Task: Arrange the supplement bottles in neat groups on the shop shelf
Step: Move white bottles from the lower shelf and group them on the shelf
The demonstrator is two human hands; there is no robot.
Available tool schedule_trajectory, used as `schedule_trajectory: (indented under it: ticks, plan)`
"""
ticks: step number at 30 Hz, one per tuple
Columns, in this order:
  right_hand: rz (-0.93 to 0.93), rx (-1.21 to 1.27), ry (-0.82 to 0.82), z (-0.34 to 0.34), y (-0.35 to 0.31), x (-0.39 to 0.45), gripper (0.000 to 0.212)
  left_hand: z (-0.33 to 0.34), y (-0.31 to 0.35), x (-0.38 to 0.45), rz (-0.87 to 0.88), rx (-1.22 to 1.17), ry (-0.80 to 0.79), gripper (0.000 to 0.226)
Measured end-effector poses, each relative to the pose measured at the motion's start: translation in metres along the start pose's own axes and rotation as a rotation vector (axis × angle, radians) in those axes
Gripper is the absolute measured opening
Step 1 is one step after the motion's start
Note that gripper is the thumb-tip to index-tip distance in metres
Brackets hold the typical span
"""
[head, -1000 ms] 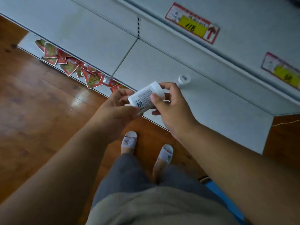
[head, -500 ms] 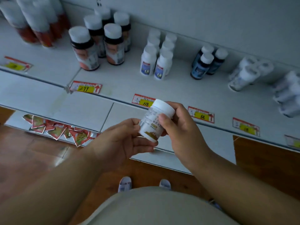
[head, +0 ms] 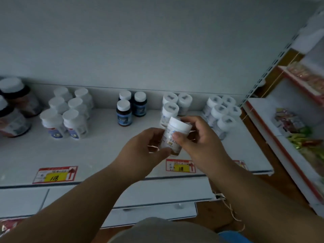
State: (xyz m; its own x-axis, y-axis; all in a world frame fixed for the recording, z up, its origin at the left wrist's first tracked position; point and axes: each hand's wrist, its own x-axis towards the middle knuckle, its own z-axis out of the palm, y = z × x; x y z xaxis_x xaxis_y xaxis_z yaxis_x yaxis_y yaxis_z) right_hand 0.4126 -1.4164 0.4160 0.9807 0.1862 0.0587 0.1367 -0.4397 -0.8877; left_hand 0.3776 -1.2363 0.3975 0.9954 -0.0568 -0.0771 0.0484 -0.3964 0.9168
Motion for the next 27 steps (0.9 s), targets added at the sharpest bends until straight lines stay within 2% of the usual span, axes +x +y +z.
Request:
schedule_trajectory:
  ticks: [3,5,8,13,16,22,27]
  plan:
    - [-0.023,-0.094,-0.041,-0.034,0.022,0.021,0.043,0.03,0.014,0.035,0.067,0.212,0.026,0.04]
    - [-0.044,-0.173,-0.052,-0.048,0.041,0.037,0.049,0.051,0.018,0.058,0.088,0.318,0.089,0.035]
    - [-0.105,-0.305,-0.058,-0.055,0.067,0.061,0.053,0.081,0.014,0.088,0.042,0.413,0.167,0.027]
    - [-0.167,-0.44,-0.084,-0.046,0.083,0.09,0.048,0.107,-0.006,0.109,-0.132,0.355,0.312,0.02]
    - [-0.171,-0.452,-0.096,-0.04,0.088,0.1,0.049,0.109,-0.006,0.112,-0.172,0.277,0.391,0.018]
    - [-0.18,-0.484,-0.091,-0.034,0.089,0.115,0.049,0.101,-0.003,0.108,-0.187,0.233,0.376,0.032]
    - [-0.165,-0.534,-0.08,-0.027,0.089,0.123,0.05,0.085,-0.002,0.1,-0.162,0.313,0.345,0.032]
